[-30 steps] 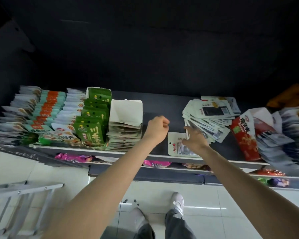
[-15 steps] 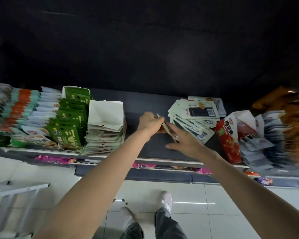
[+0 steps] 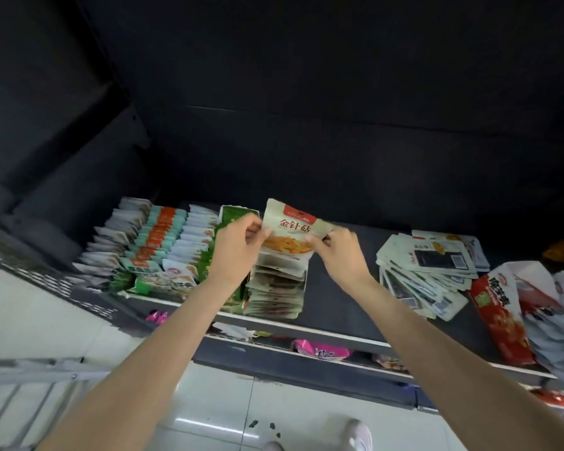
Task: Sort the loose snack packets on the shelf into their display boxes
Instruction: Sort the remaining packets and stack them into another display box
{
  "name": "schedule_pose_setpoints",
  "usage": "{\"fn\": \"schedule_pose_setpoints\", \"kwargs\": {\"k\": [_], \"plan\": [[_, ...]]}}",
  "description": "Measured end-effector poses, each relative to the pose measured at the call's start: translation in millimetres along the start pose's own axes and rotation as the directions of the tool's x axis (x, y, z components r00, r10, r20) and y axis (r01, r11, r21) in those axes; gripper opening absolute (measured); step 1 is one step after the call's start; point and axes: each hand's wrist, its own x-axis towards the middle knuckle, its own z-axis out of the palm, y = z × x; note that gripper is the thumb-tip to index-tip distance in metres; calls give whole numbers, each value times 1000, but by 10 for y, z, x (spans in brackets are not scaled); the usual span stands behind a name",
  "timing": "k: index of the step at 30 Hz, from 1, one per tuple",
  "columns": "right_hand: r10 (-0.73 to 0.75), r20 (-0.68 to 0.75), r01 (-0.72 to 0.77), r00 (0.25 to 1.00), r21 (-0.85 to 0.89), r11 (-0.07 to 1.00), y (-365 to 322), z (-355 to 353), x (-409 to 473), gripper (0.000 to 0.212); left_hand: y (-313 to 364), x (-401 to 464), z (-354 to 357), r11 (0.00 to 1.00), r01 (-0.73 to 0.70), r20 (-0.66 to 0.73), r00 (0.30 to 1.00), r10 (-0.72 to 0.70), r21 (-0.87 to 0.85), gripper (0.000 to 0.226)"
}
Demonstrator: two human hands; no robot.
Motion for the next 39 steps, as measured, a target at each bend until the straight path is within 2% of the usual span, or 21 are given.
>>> {"fn": "schedule_pose_setpoints", "kwargs": {"k": [2, 3, 5, 7, 12, 15, 17, 20, 22, 25, 27, 28, 29, 31, 33, 34, 35, 36, 37, 38, 39], "plan": [[12, 94, 2, 996, -143, 990, 45, 158, -12, 19, -138, -65, -18, 996, 86, 111, 990, -90, 36, 14], [28, 162, 2, 986, -179, 984, 75, 220, -26, 26, -180, -96, -10, 994, 101, 148, 983, -106, 40, 17], [60, 269, -11, 961, -180, 984, 128, 286, -74, 39, -231, -131, 30, 997, 66, 179, 981, -72, 37, 22], [77, 298, -31, 951, -157, 987, 150, 261, -131, 47, -212, -156, 101, 999, 19, 209, 978, -26, 35, 20], [186, 102, -177, 977, -86, 980, 432, -69, -227, 41, 66, -116, 509, 999, -33, 245, 969, 40, -33, 13], [292, -8, -290, 956, -127, 948, 783, -382, -265, 37, 351, -68, 895, 994, -80, 264, 960, 96, -72, 13], [360, -63, -365, 931, -205, 908, 1056, -592, -267, 37, 512, -3, 1198, 996, -83, 332, 939, 88, -30, 18], [450, -70, -445, 890, -346, 826, 1474, -841, -221, 50, 651, 146, 1702, 998, -7, 481, 876, -25, 65, 33], [512, -82, -500, 855, -389, 774, 1723, -966, -151, 64, 688, 207, 2018, 990, 31, 604, 790, -108, 137, 46], [558, -104, -545, 823, -417, 727, 2092, -1084, 21, 87, 637, 241, 2425, 973, -17, 742, 650, -164, 230, 57], [568, -56, -490, 821, -579, 651, 2298, -1084, 118, 94, 596, 236, 2596, 960, -31, 777, 595, -206, 278, 58], [558, -32, -431, 829, -672, 602, 2360, -1063, 138, 89, 577, 229, 2654, 961, -11, 779, 588, -219, 278, 56], [517, -24, -356, 855, -753, 553, 2399, -1027, 131, 79, 572, 220, 2683, 967, 31, 768, 602, -221, 254, 52], [356, 9, -172, 934, -864, 473, 2420, -948, 95, 48, 542, 201, 2706, 971, 201, 723, 650, -233, 132, 44], [221, 86, -17, 972, -904, 426, 2391, -889, 37, 29, 504, 190, 2692, 918, 396, 673, 683, -284, -15, 40], [188, 117, 26, 975, -904, 427, 2350, -895, 7, 25, 486, 190, 2675, 883, 464, 650, 691, -317, -63, 42], [160, 115, 25, 980, -880, 474, 2294, -923, -6, 25, 478, 190, 2637, 855, 512, 627, 695, -352, -88, 48], [150, 73, -32, 986, -802, 597, 2237, -967, -18, 27, 465, 192, 2593, 831, 546, 607, 698, -381, -106, 55], [167, 13, -121, 986, -637, 761, 2128, -1029, -35, 30, 468, 197, 2532, 819, 558, 588, 709, -389, -131, 61], [214, -33, -209, 976, -392, 896, 2044, -1087, -46, 32, 473, 202, 2461, 814, 554, 569, 731, -377, -173, 66], [245, -65, -252, 967, -141, 957, 1947, -1144, -52, 30, 506, 203, 2363, 820, 531, 546, 761, -350, -216, 71]]}}
